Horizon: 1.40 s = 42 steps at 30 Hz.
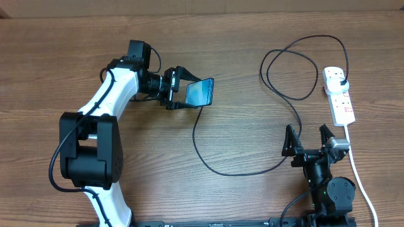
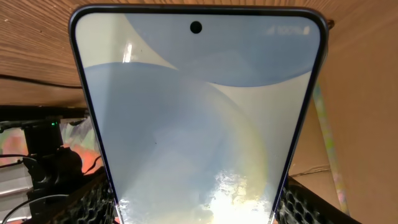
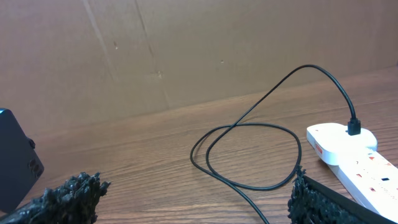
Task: Plug charger to phone and switch on socket
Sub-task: 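Carry the phone with the left gripper toward the cable end, then move the right gripper forward toward the phone held by the left gripper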
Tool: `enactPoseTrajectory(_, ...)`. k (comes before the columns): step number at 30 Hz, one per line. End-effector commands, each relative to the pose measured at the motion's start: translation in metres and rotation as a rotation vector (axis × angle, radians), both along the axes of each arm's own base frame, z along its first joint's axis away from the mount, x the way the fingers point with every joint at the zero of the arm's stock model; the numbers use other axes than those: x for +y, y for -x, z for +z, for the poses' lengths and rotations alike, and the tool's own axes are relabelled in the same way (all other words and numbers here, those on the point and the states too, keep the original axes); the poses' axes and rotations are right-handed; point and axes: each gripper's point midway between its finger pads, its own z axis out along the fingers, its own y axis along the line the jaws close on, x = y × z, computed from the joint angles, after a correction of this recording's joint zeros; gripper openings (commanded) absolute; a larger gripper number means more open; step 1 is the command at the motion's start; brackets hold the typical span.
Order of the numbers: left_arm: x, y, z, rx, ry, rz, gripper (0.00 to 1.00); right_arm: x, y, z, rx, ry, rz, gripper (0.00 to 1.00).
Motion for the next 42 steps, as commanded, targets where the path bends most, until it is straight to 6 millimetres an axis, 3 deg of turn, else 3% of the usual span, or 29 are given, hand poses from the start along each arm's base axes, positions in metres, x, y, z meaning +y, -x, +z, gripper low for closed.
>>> enactPoseTrajectory(1,-0.005,-0.003,0.013,-0.038,0.056,-0.024,0.59,-0.001,0.0,-0.001,-0.006,0.0,-0.005,1.0)
enactPoseTrajectory(13,-0.003,-0.005,0.008,-0.06,0.023,-0.025,0.6,0.001,0.0,0.0,-0.009,-0.007,0.002,1.0)
enactPoseTrajectory(21,-0.003,-0.005,0.0,-0.068,-0.031,-0.024,0.59,0.029,0.005,0.003,0.0,-0.081,0.169,1.0)
enactPoseTrajectory(27,-0.002,-0.006,-0.004,-0.069,-0.059,-0.019,0.6,0.043,0.013,0.002,0.103,-0.118,0.247,1.0)
enactPoseTrajectory(42,0.005,-0.01,-0.015,-0.075,-0.134,-0.001,0.59,0.062,0.027,0.052,0.236,-0.144,0.357,1.0)
